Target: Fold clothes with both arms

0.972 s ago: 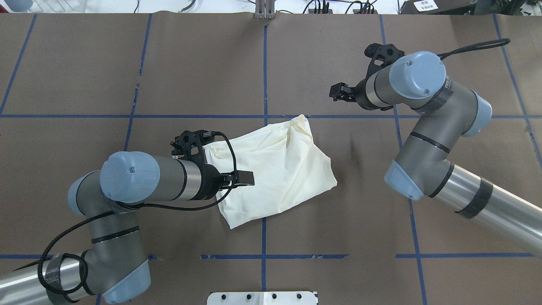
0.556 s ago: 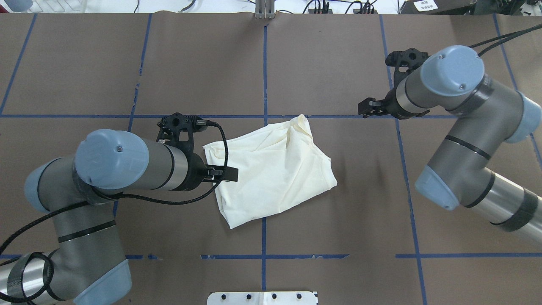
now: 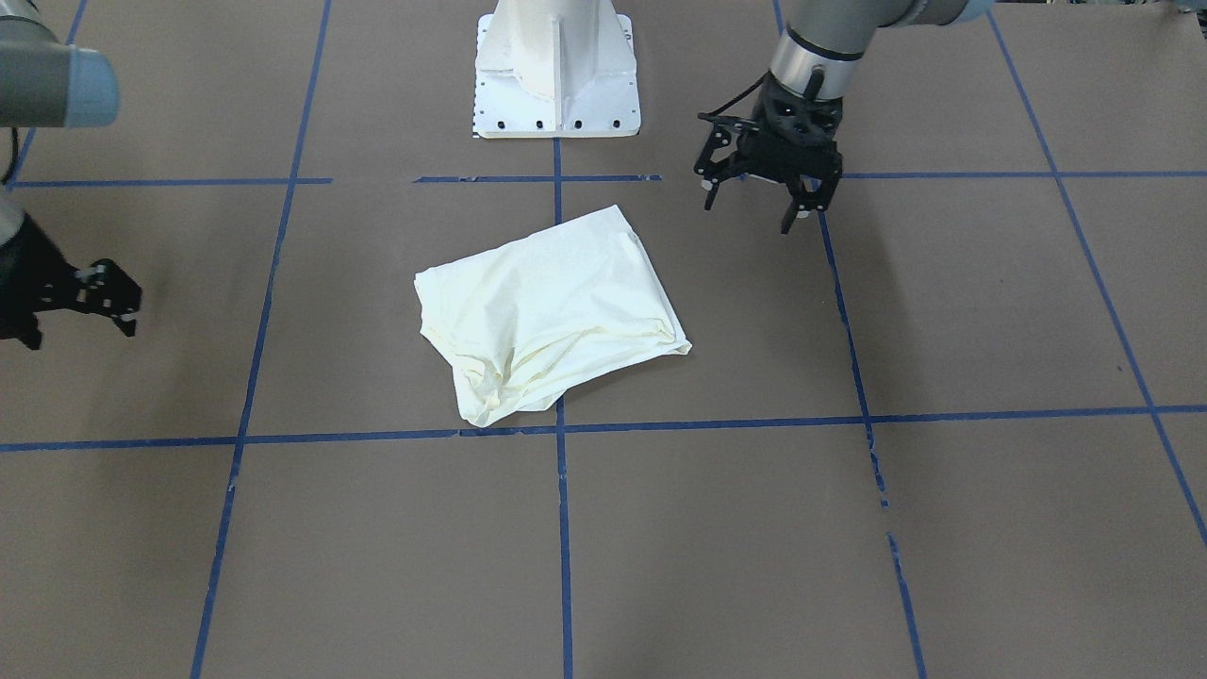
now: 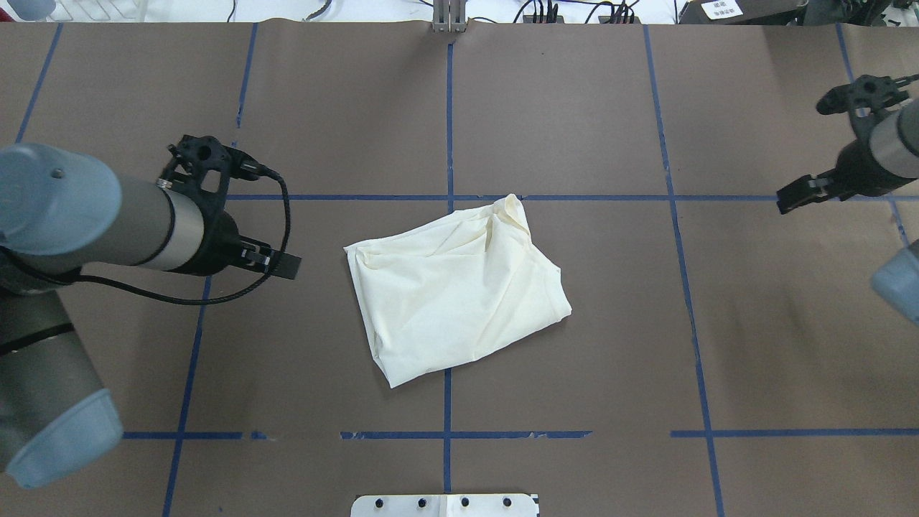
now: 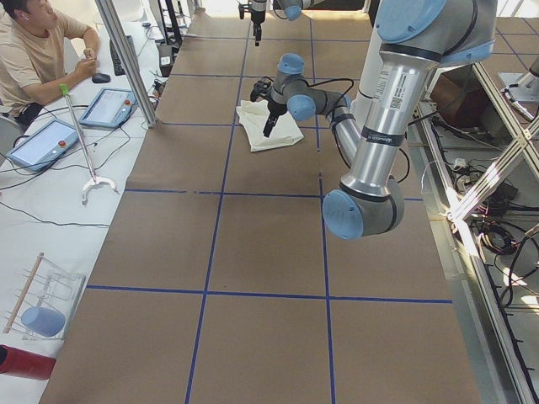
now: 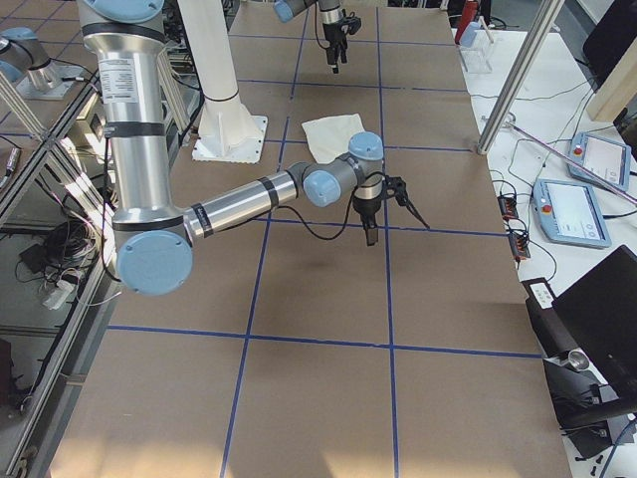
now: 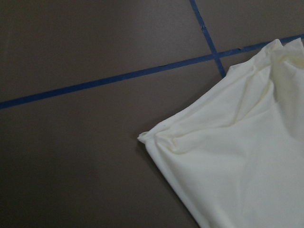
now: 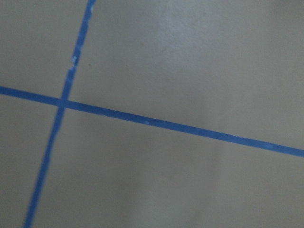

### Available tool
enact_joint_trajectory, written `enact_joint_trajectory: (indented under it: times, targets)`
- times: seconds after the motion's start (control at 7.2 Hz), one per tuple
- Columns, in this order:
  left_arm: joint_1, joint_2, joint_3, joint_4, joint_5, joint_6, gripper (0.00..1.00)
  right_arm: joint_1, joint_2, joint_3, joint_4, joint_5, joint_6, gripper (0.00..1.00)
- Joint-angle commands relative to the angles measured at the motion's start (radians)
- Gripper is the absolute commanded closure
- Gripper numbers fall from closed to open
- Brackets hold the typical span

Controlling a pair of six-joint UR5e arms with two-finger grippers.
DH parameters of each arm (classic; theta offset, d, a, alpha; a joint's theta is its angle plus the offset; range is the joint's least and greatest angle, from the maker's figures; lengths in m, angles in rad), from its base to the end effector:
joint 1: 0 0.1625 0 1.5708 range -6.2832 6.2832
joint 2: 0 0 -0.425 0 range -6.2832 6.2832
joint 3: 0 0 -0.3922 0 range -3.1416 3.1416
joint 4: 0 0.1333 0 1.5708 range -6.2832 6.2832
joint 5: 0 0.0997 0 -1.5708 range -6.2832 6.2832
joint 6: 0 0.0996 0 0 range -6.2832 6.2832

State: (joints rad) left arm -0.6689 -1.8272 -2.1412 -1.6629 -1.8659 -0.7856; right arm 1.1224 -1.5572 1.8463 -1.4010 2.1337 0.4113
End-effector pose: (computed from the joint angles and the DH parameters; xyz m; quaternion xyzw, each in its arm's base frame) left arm 0.3351 -0.3979 0.2636 0.1931 0.4153 0.1166 0.8813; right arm -0.1482 -0.4929 0.5070 0.0859 -0.3369 -0.0805 0.9341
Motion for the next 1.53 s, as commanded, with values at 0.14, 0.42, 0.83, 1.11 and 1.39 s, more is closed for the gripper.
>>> enact_joint_trajectory:
  times: [0.14, 0.42, 0.83, 1.11, 1.39]
  targets:
    - [-0.341, 0.219, -0.023, -0.001, -0.175, 0.502, 0.0, 0.362, -0.182, -0.184, 0.004, 0.188, -0.522, 0.0]
    - [-0.566, 0.349, 0.021, 0.005, -0.255, 0.699, 0.0, 0.538, -0.23, -0.306, 0.004, 0.175, -0.716, 0.0]
    - [-0.742, 0.419, 0.168, 0.009, -0.383, 0.75, 0.0, 0.674, -0.268, -0.245, -0.044, 0.233, -0.727, 0.0]
    - [-0.845, 0.514, 0.236, 0.011, -0.518, 0.92, 0.0, 0.63, -0.253, -0.076, -0.26, 0.165, -0.717, 0.0]
    - [-0.85, 0.534, 0.303, 0.02, -0.516, 0.858, 0.0, 0.608, -0.239, 0.028, -0.423, 0.124, -0.713, 0.0]
